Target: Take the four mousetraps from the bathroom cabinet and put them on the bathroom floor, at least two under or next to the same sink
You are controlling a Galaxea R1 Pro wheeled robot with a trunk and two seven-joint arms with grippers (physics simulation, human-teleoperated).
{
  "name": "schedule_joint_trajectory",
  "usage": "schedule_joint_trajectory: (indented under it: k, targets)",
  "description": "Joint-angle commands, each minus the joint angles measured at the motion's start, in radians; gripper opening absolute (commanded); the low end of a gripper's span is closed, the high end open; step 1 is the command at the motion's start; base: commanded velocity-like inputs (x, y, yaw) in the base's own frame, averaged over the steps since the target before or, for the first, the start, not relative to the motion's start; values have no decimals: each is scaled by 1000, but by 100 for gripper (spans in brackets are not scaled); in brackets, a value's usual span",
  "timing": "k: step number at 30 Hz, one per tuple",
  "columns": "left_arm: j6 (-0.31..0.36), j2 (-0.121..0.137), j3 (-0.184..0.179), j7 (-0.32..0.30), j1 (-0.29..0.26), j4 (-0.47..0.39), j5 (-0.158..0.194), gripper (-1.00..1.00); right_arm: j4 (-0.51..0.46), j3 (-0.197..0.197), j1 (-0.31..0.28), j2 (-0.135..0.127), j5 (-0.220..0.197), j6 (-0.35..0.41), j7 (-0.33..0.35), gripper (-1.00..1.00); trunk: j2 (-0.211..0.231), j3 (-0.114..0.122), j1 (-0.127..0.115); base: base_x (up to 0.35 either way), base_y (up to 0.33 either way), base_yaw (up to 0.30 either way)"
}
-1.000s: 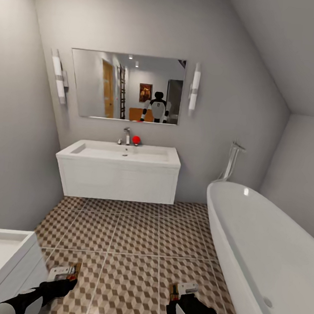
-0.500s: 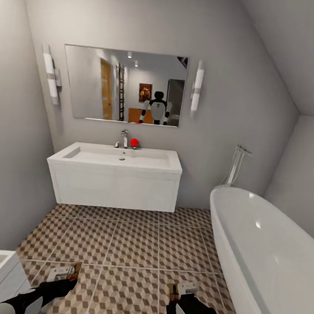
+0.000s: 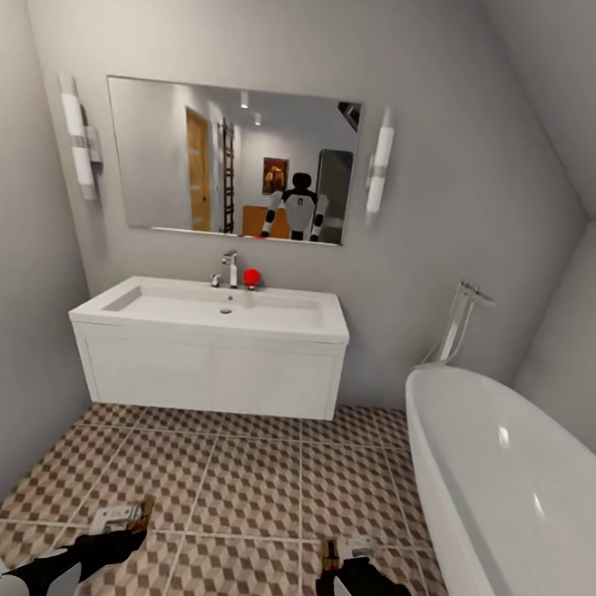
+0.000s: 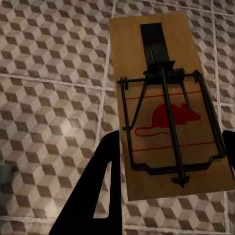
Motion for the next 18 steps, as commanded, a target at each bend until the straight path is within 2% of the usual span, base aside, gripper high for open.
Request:
schedule_joint_trajectory:
  k: [1, 18]
  targets:
    - [-4, 0, -8, -1, -1, 1, 8, -100, -2, 6, 0, 0, 2, 8, -1, -100, -1, -1, 1, 324, 0, 0]
    - [-4, -4, -8, -1, -1, 1, 8, -100, -2, 6, -1, 0, 2, 8, -2, -100, -1, -1, 1, 324, 0, 0]
